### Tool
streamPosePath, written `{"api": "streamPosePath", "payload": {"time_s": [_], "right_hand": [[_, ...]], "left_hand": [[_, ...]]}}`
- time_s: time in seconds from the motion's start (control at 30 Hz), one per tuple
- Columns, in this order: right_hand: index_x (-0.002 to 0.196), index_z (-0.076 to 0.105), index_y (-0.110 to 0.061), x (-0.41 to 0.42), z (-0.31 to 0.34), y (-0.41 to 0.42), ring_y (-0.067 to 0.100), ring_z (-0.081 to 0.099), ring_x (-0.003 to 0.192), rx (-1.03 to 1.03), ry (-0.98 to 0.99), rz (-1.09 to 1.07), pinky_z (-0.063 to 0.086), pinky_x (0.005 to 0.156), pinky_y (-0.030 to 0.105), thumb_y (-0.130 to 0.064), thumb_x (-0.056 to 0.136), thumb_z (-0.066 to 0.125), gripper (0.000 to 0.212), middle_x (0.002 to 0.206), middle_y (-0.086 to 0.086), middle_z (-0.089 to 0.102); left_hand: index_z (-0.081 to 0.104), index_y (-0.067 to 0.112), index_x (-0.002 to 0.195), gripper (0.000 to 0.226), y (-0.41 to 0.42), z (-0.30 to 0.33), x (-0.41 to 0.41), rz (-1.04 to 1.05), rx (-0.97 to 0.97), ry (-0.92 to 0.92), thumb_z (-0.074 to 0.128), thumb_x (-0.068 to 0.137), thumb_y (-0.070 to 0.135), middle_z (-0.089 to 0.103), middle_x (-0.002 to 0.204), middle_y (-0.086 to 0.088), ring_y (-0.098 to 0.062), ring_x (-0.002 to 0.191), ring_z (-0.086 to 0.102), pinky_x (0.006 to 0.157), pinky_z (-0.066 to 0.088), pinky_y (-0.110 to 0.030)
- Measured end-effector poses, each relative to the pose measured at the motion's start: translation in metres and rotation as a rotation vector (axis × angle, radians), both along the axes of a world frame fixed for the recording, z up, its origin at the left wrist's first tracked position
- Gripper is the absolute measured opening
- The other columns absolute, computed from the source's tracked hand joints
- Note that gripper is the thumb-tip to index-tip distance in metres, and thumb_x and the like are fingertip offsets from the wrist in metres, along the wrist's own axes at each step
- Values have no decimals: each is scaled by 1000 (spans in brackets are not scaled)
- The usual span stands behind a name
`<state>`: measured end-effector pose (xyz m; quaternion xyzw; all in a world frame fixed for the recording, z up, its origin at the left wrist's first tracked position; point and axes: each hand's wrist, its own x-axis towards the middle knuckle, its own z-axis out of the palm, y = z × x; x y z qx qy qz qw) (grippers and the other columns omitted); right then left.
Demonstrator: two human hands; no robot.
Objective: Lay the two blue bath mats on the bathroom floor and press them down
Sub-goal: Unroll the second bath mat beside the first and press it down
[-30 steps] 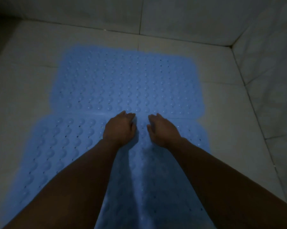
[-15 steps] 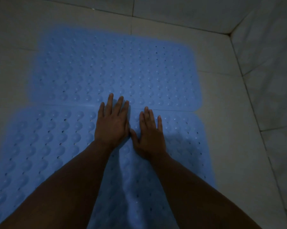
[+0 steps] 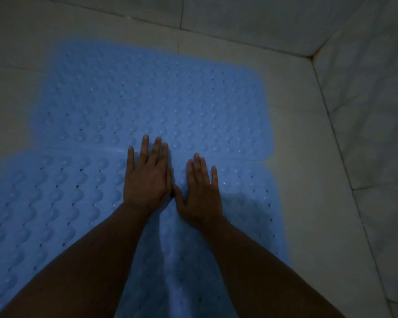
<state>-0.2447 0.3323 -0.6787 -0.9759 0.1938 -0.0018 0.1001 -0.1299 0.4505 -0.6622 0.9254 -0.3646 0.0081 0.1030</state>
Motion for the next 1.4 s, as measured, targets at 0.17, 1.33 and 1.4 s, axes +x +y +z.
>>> {"api": "streamPosePath", "payload": {"time_s": [0.17, 1.33, 1.4], "right_hand": [[160, 17, -11, 26, 38, -28, 23, 3, 156, 305, 281, 75, 6, 126, 49, -59, 98, 41, 81, 169, 9, 4], [133, 62, -16, -36, 64, -201, 27, 47, 137, 319, -14, -163, 40, 112, 41, -27, 97, 57, 38, 141, 7, 57], [140, 57, -14, -32, 84, -208, 30, 49, 136, 336, 137, -190, 39, 114, 40, -27, 98, 54, 44, 147, 11, 54]], "left_hand": [[40, 6, 154, 62, 0, 16, 13, 87, -26, -28, 29, 101, 35, 34, 164, -13, -35, 157, 11, 123, 13, -63], [35, 12, 155, 71, -136, 24, -100, -78, 185, 363, 33, 94, 47, 26, 167, -12, -30, 153, 26, 124, 24, -47], [53, 14, 138, 54, -153, 59, -80, -10, 280, 422, 39, 98, 47, 50, 149, -13, -35, 134, 51, 106, 42, -44]]}}
